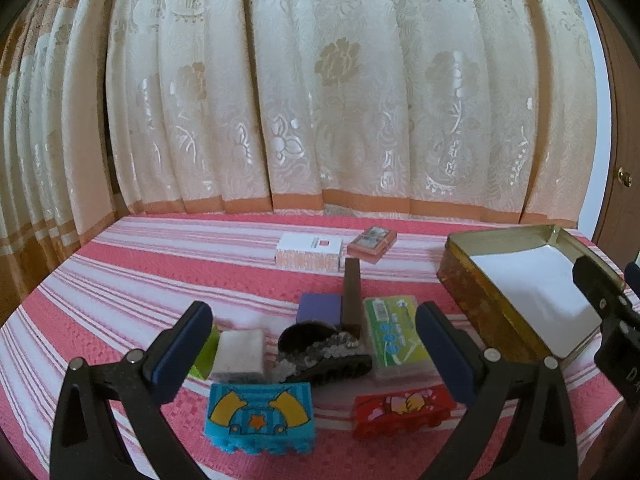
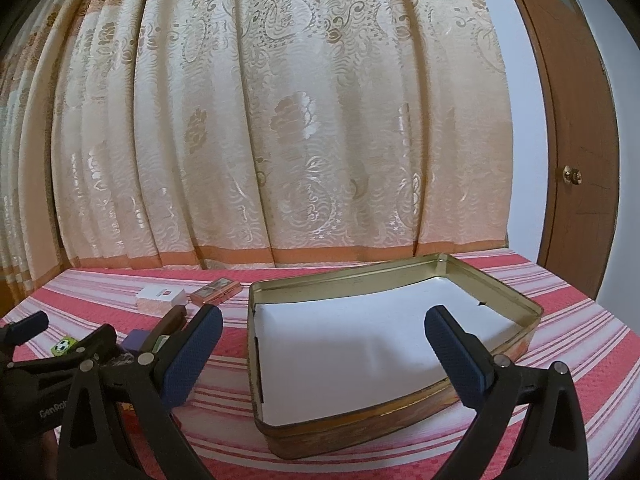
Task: Organize rigid objects
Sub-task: 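Grasp the blue star block with the left tool while the right tool grasps the red heart block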
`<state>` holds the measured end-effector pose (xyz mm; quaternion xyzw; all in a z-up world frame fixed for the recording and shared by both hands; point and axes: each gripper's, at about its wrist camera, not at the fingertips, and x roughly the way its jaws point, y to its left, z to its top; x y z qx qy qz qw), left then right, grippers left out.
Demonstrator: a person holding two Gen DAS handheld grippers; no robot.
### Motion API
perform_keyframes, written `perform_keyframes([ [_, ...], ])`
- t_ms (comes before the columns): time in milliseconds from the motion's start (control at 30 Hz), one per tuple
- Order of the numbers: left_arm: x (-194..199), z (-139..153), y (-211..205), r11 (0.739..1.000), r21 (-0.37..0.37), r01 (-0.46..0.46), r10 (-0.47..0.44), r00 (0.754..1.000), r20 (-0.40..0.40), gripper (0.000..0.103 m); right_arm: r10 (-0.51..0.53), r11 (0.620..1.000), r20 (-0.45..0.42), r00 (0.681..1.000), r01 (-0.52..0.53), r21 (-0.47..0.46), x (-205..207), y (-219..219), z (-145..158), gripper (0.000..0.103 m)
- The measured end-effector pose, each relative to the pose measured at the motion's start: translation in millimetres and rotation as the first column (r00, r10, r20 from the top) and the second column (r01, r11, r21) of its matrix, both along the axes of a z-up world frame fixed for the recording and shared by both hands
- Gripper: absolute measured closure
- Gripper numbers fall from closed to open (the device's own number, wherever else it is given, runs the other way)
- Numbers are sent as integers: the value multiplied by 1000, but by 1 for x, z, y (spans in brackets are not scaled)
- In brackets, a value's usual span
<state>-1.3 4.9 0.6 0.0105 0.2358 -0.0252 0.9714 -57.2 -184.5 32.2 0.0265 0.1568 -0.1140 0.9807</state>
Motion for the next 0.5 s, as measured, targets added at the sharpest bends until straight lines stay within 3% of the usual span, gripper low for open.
perform_keyframes([
  [233,-17,-2,22,999,35,-31,32,999,-17,0,104,994,-44,994,-103,34,6,7,-3,1],
  [500,-32,-10,62,997,8,-72,73,994,-87,0,313,950,-111,943,-312,26,10,39,-9,1],
])
